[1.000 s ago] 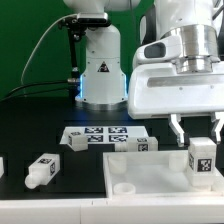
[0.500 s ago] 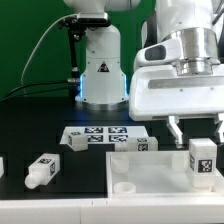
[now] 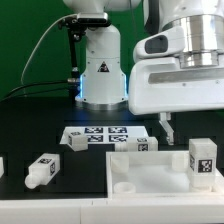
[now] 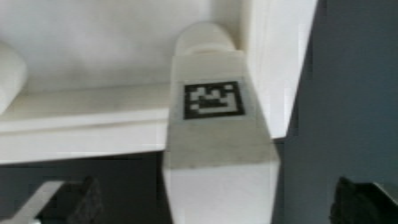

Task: Assemble square table

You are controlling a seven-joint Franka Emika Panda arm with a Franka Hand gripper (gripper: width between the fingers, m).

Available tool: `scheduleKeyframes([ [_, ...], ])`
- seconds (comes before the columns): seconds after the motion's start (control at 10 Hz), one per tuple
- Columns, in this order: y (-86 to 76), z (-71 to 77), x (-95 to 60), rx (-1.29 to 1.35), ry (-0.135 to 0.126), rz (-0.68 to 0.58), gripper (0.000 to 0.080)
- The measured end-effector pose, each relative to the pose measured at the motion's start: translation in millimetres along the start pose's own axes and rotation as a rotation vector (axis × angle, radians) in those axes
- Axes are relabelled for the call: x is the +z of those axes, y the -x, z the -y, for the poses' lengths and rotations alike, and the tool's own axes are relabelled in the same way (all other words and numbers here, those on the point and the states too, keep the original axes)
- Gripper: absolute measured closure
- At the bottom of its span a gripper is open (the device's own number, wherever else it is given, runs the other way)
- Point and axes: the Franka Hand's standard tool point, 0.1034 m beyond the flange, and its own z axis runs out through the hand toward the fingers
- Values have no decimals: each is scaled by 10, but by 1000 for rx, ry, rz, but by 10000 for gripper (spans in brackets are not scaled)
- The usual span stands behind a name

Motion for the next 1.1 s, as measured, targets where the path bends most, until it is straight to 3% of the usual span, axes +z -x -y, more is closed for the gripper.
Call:
scheduleKeyframes([
  [0.3,30,49,90,18,1,215,151],
  [0.5,35,55,149,14,5,232,151],
  [0.6,33,48,149,16,5,232,263],
  [0.7,34,46,151,30,7,232,263],
  [0.8,35,47,152,71,10,233,415],
  [0.9,33,25,155,141,21,232,508],
  [1.1,35,6,161,262,37,231,509],
])
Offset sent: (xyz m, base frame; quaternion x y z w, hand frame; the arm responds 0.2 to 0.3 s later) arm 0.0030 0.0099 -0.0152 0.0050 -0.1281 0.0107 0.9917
